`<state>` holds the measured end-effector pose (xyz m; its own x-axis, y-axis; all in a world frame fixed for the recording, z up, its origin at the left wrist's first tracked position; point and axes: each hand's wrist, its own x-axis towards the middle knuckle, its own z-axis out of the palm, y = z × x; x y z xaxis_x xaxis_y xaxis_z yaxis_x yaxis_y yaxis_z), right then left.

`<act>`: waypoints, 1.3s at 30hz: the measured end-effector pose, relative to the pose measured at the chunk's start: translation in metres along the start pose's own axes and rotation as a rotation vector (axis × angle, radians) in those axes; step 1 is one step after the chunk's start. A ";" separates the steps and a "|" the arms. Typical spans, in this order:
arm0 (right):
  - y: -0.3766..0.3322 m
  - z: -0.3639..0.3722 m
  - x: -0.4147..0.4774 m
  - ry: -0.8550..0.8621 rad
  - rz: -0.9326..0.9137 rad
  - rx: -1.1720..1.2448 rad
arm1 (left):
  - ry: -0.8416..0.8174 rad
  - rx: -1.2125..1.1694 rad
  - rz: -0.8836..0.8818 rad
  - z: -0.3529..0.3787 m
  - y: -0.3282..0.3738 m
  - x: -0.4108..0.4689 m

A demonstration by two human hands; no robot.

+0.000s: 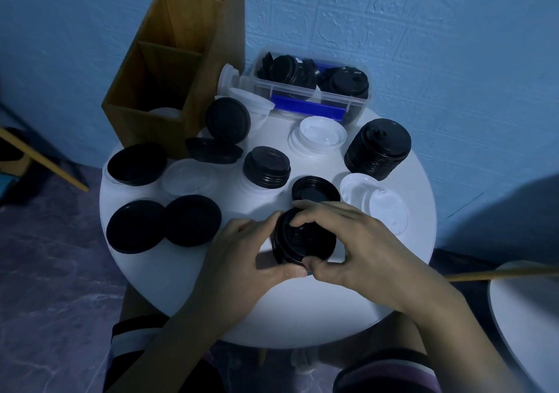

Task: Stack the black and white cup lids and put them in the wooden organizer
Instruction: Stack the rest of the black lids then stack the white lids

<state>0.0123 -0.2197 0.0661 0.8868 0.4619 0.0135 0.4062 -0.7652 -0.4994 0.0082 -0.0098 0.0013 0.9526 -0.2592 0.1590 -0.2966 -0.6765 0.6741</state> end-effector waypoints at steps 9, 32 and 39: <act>0.002 0.001 -0.005 -0.030 0.112 0.093 | 0.007 0.025 -0.019 -0.002 0.001 -0.001; 0.029 0.005 0.022 0.233 0.293 0.115 | 0.015 -0.073 0.006 0.000 0.000 -0.007; 0.032 0.008 0.031 0.127 0.241 -0.157 | 0.015 -0.080 0.008 -0.001 -0.003 -0.008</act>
<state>0.0509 -0.2267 0.0435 0.9780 0.2072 0.0240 0.2017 -0.9104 -0.3611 0.0016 -0.0050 -0.0016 0.9512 -0.2537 0.1754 -0.2988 -0.6169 0.7281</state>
